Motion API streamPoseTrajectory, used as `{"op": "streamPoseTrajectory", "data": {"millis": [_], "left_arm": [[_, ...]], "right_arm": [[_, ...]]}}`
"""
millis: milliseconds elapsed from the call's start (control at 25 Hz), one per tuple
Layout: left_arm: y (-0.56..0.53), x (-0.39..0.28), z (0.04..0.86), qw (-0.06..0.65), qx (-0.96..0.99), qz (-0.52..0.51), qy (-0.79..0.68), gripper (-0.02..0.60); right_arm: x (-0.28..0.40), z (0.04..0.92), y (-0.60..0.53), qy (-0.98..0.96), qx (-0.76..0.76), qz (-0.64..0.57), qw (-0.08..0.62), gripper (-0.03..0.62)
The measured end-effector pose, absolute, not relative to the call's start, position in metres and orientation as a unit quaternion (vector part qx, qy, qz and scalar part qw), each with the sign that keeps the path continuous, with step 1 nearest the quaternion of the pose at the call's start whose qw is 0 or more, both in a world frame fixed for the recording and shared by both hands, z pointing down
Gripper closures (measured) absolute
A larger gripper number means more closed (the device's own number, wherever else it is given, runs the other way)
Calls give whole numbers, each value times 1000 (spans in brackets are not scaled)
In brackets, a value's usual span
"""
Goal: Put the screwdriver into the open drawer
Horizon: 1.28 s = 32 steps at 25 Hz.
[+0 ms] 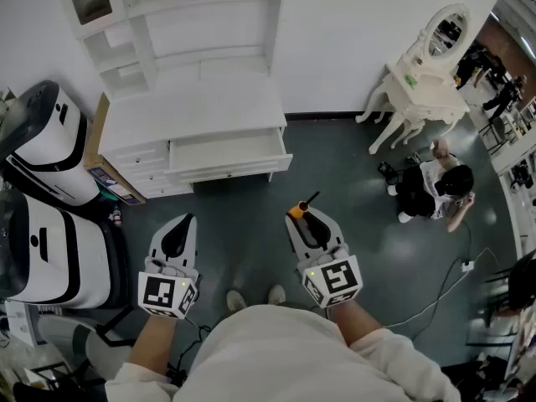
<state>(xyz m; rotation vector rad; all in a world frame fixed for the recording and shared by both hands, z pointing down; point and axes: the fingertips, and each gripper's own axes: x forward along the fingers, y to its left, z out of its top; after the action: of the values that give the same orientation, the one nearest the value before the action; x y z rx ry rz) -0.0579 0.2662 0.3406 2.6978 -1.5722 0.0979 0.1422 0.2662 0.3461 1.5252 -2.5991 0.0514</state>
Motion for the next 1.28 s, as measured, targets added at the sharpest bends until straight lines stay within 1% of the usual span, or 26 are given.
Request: {"op": "streamPoseTrajectory", "data": {"millis": [840,1280], "left_arm": [[250,-45,339,11,853,35,-521,577],[244,-19,337,4,839,37,-544,577]], "right_arm": [[160,356,251,-868,493,33,56,477],[185,360,237,-880,471,27,65,477]]}}
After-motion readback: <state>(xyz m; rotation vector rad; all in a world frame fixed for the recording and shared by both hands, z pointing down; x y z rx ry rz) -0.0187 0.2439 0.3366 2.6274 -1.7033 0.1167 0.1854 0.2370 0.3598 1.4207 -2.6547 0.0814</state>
